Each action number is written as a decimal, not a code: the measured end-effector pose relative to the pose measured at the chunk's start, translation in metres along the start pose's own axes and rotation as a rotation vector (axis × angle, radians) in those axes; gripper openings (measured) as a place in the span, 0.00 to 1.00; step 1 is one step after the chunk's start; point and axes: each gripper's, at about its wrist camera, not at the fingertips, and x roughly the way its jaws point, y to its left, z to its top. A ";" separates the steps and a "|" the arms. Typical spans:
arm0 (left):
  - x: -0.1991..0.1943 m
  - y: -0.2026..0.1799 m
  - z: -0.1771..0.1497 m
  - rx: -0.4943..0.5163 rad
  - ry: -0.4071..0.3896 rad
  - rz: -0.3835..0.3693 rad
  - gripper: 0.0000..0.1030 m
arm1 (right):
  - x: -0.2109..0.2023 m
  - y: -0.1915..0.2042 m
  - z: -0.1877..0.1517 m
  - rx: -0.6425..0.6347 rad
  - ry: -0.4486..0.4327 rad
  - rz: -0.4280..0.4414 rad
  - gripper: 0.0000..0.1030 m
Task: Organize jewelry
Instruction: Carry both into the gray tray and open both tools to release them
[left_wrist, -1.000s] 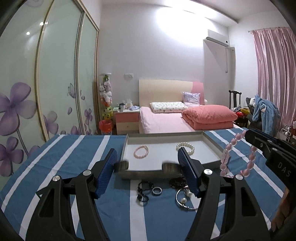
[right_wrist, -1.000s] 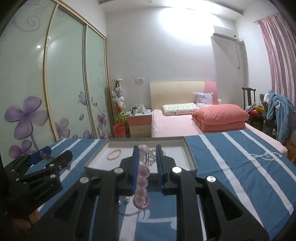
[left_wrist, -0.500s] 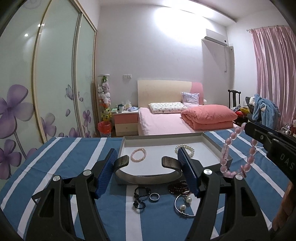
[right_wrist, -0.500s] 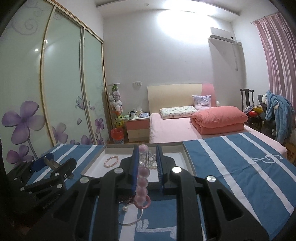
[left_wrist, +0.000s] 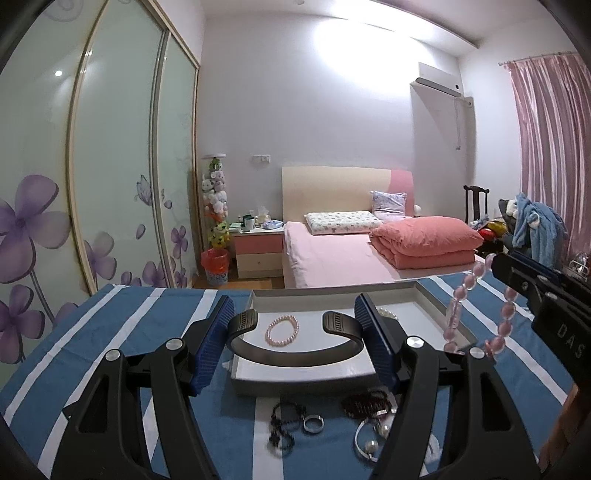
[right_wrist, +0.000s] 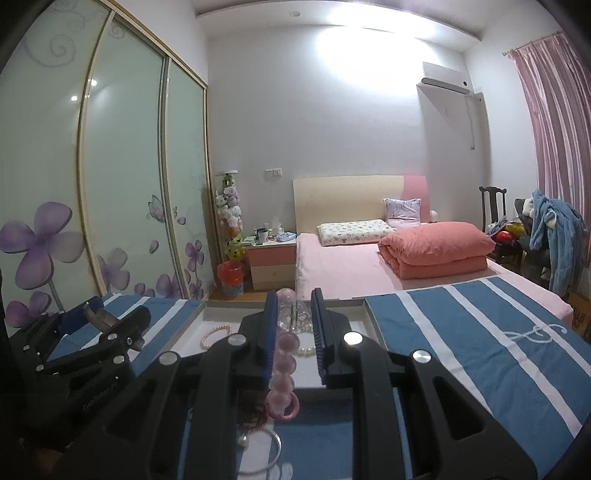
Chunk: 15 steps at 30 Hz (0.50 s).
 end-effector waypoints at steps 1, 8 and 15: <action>0.004 0.000 0.001 -0.002 0.002 0.003 0.66 | 0.007 -0.001 0.001 0.003 0.005 -0.001 0.18; 0.039 -0.004 0.005 -0.018 0.018 0.034 0.66 | 0.052 -0.012 0.005 0.045 0.034 -0.011 0.18; 0.073 -0.008 0.000 -0.020 0.070 0.039 0.66 | 0.100 -0.019 0.000 0.072 0.095 -0.008 0.18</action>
